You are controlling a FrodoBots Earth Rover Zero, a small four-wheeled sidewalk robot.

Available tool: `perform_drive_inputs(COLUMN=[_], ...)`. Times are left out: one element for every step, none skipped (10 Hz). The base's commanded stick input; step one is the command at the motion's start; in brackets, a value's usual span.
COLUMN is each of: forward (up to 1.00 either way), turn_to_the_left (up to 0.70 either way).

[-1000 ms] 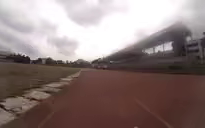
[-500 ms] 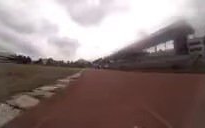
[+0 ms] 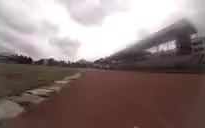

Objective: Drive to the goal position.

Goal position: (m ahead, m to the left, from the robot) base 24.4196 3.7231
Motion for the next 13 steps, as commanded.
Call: perform_drive_inputs(forward=[1.00,1.00,1.00,1.00,1.00,1.00,1.00,1.00,1.00,1.00,1.00,1.00,1.00], turn_to_the_left=[0.00,0.00,0.00,0.00,0.00,0.00,0.00,0.00,0.00,0.00,0.00,0.00,0.00])
